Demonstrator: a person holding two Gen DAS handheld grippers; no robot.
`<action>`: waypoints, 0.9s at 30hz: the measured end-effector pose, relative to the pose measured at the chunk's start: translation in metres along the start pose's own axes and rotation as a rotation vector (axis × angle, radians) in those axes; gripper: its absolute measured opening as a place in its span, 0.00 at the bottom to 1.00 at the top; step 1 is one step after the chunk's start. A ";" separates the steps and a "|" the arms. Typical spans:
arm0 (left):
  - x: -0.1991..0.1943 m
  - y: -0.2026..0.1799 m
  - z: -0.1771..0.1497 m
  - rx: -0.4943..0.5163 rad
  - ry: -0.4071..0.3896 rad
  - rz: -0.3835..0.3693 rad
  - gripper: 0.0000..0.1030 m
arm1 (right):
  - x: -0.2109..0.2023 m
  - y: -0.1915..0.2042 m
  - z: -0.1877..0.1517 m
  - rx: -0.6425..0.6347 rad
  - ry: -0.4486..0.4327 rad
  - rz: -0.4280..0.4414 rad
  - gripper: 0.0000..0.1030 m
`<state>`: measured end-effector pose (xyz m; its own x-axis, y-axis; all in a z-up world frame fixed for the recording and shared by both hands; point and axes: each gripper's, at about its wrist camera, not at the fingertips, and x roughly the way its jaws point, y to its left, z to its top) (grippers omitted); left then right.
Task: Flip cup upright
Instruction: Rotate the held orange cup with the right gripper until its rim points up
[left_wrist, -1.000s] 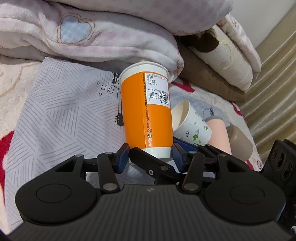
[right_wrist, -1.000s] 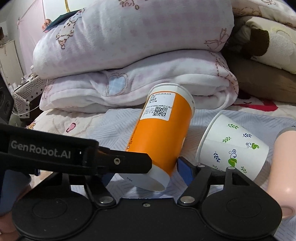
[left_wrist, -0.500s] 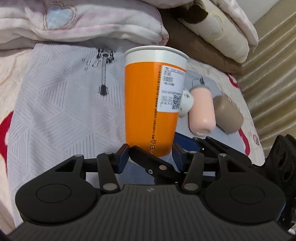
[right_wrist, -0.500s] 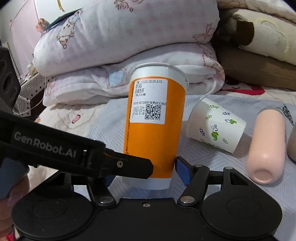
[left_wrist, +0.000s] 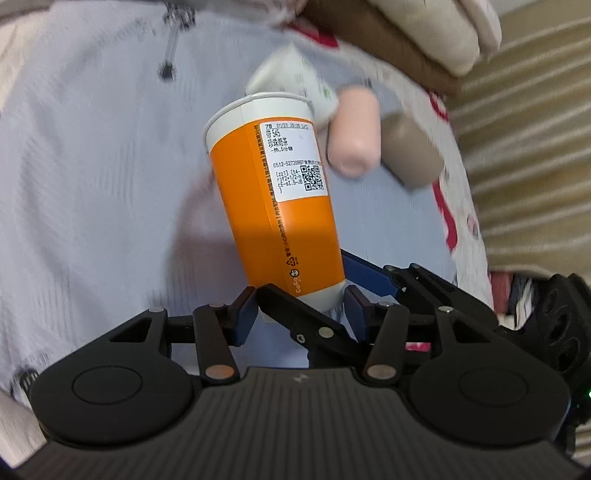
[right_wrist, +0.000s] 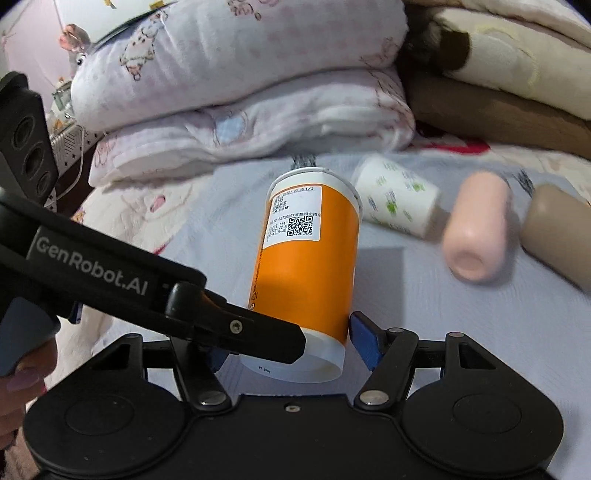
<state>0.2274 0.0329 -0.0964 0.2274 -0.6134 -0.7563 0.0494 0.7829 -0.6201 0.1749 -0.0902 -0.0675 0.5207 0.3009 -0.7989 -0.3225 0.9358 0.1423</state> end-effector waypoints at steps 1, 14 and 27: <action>0.002 -0.002 -0.004 0.001 0.013 -0.005 0.49 | -0.004 0.003 -0.004 -0.002 0.007 -0.019 0.68; 0.013 -0.017 -0.021 0.055 0.098 0.010 0.53 | -0.017 0.000 -0.026 0.055 0.142 -0.035 0.69; 0.000 0.010 0.002 0.052 -0.062 -0.046 0.70 | -0.008 -0.047 -0.007 0.224 0.120 0.070 0.86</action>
<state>0.2302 0.0411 -0.1022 0.2835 -0.6425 -0.7119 0.1108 0.7594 -0.6411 0.1806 -0.1372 -0.0721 0.4016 0.3548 -0.8443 -0.1644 0.9349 0.3147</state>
